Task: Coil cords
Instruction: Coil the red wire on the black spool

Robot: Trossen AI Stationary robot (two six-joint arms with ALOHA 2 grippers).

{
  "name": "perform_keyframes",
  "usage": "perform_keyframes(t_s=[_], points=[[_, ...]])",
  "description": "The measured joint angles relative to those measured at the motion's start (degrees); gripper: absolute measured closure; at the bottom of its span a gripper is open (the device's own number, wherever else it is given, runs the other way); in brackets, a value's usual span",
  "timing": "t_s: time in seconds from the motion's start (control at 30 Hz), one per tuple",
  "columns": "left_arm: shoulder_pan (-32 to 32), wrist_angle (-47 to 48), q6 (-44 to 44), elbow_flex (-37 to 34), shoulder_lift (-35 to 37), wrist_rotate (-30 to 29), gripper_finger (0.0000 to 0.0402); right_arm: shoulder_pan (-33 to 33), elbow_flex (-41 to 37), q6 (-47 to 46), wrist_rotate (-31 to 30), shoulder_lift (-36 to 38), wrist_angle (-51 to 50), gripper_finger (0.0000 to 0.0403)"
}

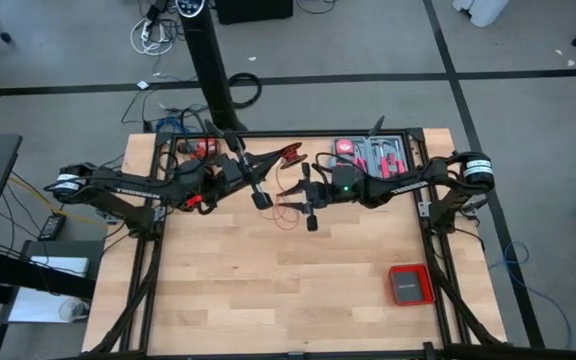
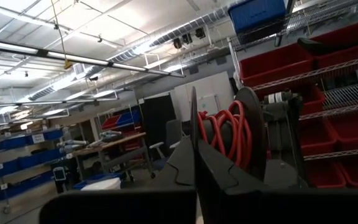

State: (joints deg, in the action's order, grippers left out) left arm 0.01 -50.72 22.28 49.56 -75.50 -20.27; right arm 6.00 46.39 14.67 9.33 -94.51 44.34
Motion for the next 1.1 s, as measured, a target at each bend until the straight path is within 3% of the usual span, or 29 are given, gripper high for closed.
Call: perform_keyframes(t_s=[0.83, 1.1], points=[[0.0, 0.9, -0.1, 0.0, 0.0, 0.9, 0.0401, -0.4, 0.0, 5.1, -2.2, -0.1, 2.7, 0.0284], [0.0, 1.0, -0.1, 0.0, 0.0, 0.9, 0.0401, -1.6, 0.0, 5.8, -2.0, -0.1, 4.5, 0.031]])
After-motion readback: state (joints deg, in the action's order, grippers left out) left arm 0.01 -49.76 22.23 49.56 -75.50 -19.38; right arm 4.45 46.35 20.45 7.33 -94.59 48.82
